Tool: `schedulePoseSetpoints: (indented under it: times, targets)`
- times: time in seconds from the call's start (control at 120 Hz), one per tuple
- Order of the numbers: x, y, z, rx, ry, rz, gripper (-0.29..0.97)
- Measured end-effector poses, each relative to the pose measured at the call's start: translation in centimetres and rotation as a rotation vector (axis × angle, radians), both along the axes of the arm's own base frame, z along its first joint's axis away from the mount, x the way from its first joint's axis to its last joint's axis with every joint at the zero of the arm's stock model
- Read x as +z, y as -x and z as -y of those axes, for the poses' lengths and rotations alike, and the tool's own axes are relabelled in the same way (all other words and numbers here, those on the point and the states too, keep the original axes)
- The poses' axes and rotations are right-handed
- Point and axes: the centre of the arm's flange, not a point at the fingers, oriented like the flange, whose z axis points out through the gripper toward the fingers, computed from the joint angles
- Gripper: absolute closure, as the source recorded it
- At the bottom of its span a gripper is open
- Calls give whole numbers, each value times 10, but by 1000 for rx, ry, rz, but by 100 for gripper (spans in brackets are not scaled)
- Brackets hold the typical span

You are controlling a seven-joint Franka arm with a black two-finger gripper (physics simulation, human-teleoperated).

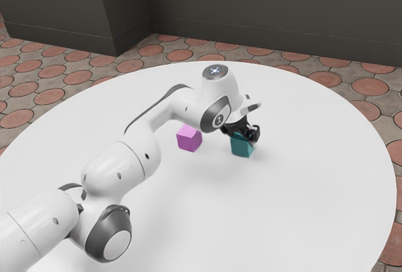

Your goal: Pick up the blue block with one arm, and put the blue block on the pink block with one arm

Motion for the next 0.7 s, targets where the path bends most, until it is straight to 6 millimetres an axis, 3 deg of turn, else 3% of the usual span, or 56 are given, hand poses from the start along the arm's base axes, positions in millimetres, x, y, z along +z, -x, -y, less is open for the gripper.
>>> schedulePoseSetpoints:
  times: [0.067,0.175,0.233,0.325,0.442,0.525,0.617,0.7]
  targets:
    - [19,-1,1,2,-8,10,37]
    - [88,-1,12,-1,-26,42,37]
    - [109,0,17,1,-62,-4,37]
    - [104,10,-5,37,-90,-117,37]
    - [93,24,-61,111,-108,-159,37]
    - [100,39,-93,154,-120,-145,37]
    - [103,57,-118,184,-117,-111,37]
    - [102,59,-129,191,-108,-47,37]
